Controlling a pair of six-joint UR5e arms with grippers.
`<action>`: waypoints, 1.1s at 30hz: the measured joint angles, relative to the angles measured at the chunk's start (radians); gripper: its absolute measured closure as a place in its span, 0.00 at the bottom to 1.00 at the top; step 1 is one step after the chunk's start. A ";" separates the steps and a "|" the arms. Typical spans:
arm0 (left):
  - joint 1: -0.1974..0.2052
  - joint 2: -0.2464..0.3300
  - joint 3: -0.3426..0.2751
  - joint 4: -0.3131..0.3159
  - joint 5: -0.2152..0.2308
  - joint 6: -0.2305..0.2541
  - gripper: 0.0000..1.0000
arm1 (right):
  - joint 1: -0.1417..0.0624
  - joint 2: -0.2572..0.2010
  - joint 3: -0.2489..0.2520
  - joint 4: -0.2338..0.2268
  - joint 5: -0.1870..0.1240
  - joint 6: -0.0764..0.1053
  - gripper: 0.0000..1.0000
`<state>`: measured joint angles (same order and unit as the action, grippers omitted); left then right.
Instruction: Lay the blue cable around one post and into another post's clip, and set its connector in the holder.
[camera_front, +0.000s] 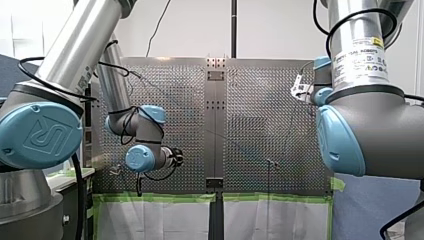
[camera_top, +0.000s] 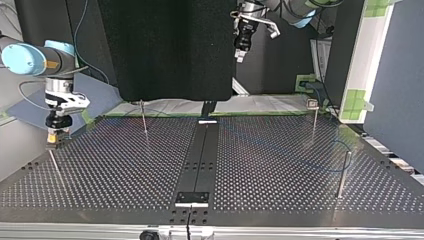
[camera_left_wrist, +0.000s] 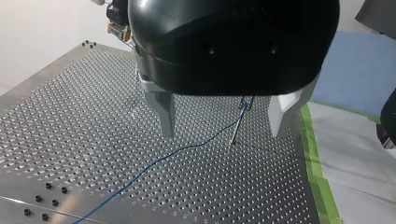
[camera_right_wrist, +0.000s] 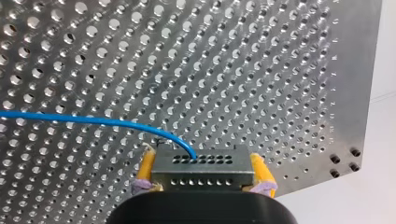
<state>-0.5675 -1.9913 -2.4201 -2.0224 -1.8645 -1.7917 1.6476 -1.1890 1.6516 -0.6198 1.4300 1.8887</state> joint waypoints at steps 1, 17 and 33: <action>0.000 0.000 0.000 0.000 0.000 0.000 0.00 | -0.001 -0.001 0.000 0.002 0.000 0.000 1.00; 0.003 0.000 0.000 -0.015 0.000 0.007 0.00 | -0.033 0.006 0.001 0.075 0.051 -0.060 1.00; 0.012 0.000 0.004 -0.033 0.010 0.014 0.00 | -0.070 0.015 -0.017 0.090 0.082 -0.127 1.00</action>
<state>-0.5552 -1.9912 -2.4164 -2.0557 -1.8546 -1.7779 1.5777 -1.1744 1.6345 -0.5295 1.5120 1.7617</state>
